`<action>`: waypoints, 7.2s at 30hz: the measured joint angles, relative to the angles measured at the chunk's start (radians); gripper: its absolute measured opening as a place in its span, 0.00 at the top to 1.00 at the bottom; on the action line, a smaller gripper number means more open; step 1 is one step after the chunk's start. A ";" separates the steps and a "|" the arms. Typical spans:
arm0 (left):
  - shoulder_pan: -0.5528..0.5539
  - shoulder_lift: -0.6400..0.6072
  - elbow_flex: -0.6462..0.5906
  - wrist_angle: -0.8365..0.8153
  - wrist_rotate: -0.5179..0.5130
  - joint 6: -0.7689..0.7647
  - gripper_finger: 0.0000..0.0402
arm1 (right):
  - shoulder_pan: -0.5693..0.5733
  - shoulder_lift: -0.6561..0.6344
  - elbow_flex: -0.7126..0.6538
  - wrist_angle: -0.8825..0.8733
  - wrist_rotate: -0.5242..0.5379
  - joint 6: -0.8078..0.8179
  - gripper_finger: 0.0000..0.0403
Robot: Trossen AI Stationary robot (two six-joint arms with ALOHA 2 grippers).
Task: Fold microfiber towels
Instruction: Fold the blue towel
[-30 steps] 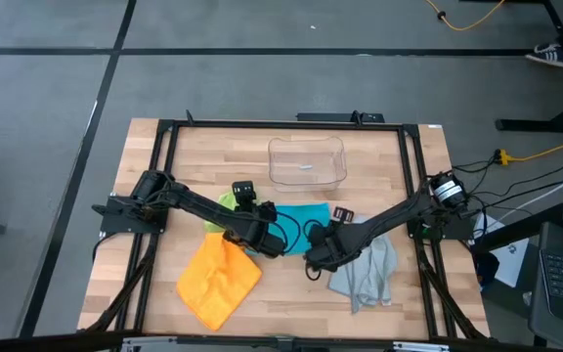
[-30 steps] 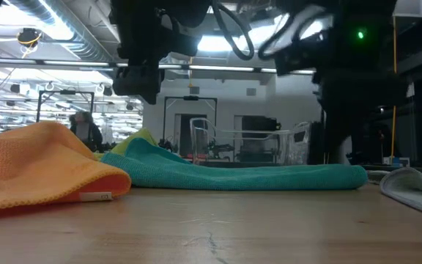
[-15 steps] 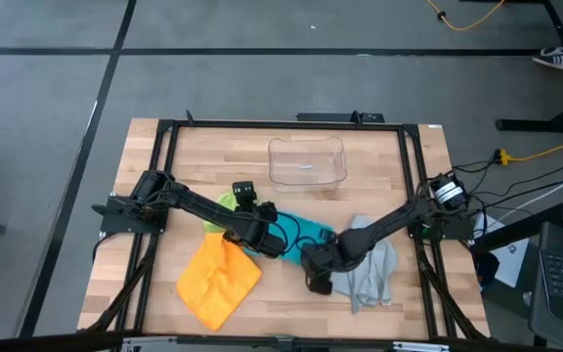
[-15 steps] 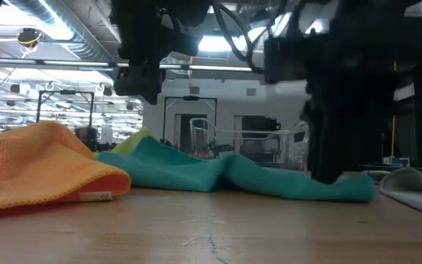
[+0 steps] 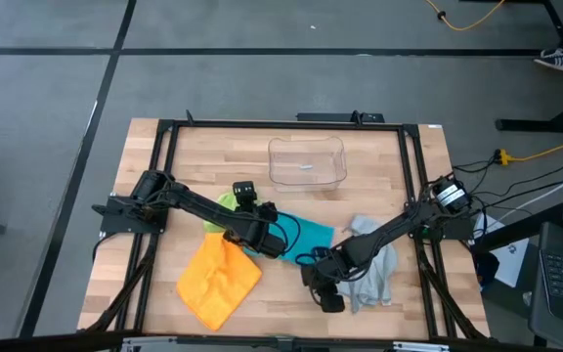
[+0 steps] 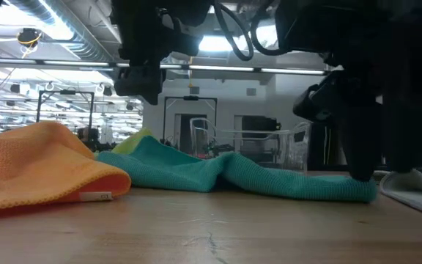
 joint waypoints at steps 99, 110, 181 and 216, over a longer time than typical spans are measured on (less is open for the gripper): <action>-0.273 0.002 -0.039 0.212 0.657 -0.899 0.62 | -0.032 -0.552 -0.119 -1.144 0.682 0.622 0.66; -0.162 0.003 -0.232 0.101 0.768 -0.781 0.62 | -0.032 -0.552 -0.119 -1.128 0.707 0.575 0.66; -0.126 0.239 0.050 1.285 0.505 0.489 0.62 | 0.039 -0.611 -0.119 -1.134 0.735 0.605 0.66; -0.079 0.310 0.051 1.270 0.520 0.446 0.98 | 0.039 -0.610 -0.119 -1.090 0.736 0.587 0.66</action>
